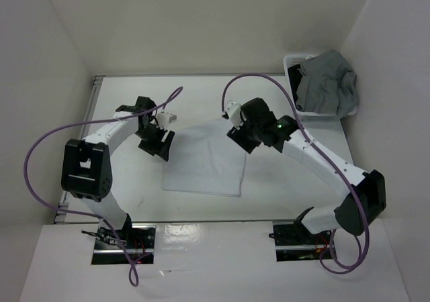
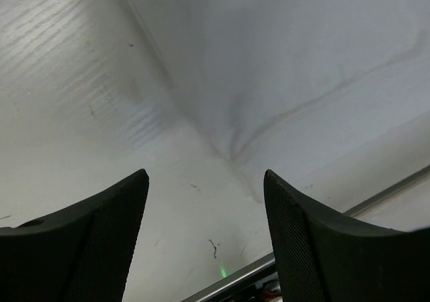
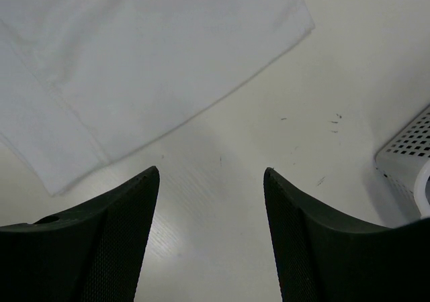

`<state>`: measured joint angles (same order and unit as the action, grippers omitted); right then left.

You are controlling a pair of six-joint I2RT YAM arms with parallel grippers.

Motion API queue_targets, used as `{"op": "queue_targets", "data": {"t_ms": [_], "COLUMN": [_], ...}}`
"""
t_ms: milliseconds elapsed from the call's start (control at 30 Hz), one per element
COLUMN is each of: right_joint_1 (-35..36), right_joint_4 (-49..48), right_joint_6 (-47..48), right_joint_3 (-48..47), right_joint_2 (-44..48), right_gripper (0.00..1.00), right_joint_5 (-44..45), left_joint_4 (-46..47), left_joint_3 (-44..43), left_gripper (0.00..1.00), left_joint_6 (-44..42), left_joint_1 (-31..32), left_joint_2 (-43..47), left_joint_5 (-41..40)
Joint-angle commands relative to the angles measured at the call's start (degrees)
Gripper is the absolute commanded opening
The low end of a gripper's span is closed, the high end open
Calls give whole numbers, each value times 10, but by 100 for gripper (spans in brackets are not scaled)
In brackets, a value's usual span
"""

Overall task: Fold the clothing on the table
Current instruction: Flatten the skirt out

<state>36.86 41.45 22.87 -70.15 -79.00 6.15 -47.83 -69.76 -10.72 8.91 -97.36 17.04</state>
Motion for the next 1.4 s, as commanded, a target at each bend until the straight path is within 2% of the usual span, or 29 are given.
{"op": "queue_targets", "data": {"t_ms": [0,233,433,600,733,900,1133,1367], "right_joint_1": [-1,-1,-1,-1,-1,-1,-1,-1], "right_joint_4": [-36,-41,-51,-58,-58,-69,-69,-69], "right_joint_6": [-13,-24,-24,-19,-19,-19,-19,-13], "right_joint_3": [0,6,19,29,29,29,41,41], "right_joint_2": [28,28,21,-17,-36,-36,-79,-119], "right_gripper": [69,69,69,69,69,69,69,69], "right_joint_5": [-20,-14,-14,-1,0,0,7,-12], "left_joint_4": [27,27,27,37,42,48,54,70], "left_joint_3": [3,-14,-27,-38,-50,-68,-108,-114], "left_gripper": [75,72,67,45,13,0,0,0], "left_joint_6": [32,37,31,31,41,41,58,86], "left_joint_1": [12,52,59,59,59,59,32,-20], "left_joint_2": [-14,-106,-158,-172,-183,-190,-222,-222], "left_joint_5": [-58,-43,-22,-22,-16,5,26,27]}}
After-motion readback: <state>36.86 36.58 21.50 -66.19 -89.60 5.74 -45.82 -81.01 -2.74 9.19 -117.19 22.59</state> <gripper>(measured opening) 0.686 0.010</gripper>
